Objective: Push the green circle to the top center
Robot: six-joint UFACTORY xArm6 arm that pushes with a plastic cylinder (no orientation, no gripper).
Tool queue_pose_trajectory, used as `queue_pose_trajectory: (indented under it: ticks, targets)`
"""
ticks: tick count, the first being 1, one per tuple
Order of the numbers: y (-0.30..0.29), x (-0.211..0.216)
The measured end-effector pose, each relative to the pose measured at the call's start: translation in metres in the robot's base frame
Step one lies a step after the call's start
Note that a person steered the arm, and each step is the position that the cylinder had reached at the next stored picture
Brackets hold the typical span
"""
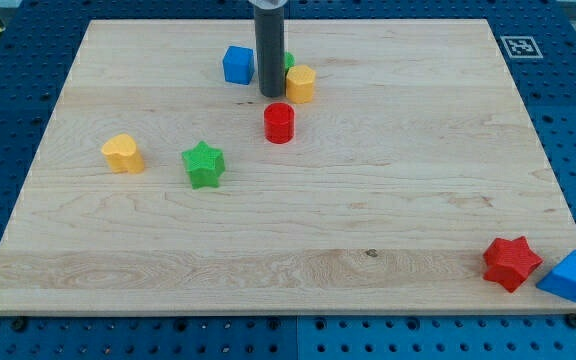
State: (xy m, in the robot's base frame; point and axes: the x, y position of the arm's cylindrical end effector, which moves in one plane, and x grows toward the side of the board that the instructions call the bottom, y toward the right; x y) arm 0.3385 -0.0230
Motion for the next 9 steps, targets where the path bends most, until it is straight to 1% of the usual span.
queue_pose_trajectory:
  ticks: [2,3,6,7,9]
  targets:
    - [0.015,-0.014]
    - [0.023,-0.029]
    - [0.024,-0.070]
    - [0.024,-0.077]
    - [0.024,-0.078]
